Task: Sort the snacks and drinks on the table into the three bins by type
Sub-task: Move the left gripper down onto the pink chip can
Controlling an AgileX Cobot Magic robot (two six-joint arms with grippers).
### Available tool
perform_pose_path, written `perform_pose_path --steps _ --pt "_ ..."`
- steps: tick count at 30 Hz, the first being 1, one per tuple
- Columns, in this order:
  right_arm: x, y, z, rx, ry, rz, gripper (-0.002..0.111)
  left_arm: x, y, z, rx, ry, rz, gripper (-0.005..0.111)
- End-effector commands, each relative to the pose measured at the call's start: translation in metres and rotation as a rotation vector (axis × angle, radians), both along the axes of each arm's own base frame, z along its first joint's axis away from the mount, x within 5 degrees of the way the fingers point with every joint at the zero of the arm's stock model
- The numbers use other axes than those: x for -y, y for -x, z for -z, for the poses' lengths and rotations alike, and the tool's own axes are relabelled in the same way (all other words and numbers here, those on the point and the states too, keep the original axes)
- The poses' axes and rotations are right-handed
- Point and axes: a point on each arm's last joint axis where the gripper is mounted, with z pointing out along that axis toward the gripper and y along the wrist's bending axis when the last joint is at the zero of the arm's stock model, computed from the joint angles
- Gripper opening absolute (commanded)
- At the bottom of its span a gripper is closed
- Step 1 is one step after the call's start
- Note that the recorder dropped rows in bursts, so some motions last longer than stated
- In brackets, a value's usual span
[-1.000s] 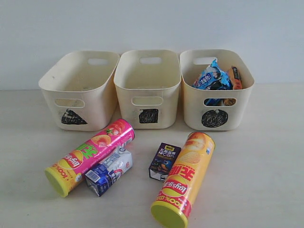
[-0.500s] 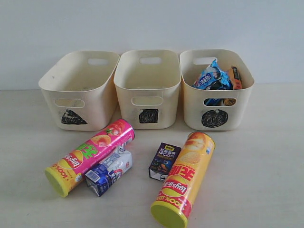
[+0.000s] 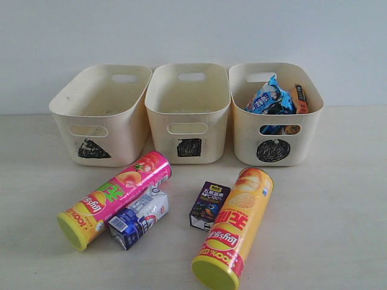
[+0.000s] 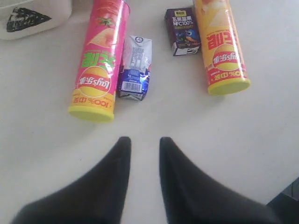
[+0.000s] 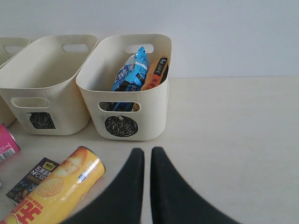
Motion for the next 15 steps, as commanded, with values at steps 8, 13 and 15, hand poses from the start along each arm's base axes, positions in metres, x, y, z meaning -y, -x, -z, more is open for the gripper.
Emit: perform_pose_path --steps 8,13,15 --pt "0.000 0.001 0.001 0.000 0.008 0.000 0.001 0.019 -0.087 0.054 -0.205 -0.067 0.016 0.069" --pt "0.000 0.001 0.001 0.000 0.008 0.000 0.001 0.024 -0.118 0.081 -0.168 -0.095 0.024 0.069" --pt "0.000 0.000 0.004 0.001 0.008 0.000 0.001 0.026 -0.130 0.093 -0.136 -0.126 0.079 0.069"
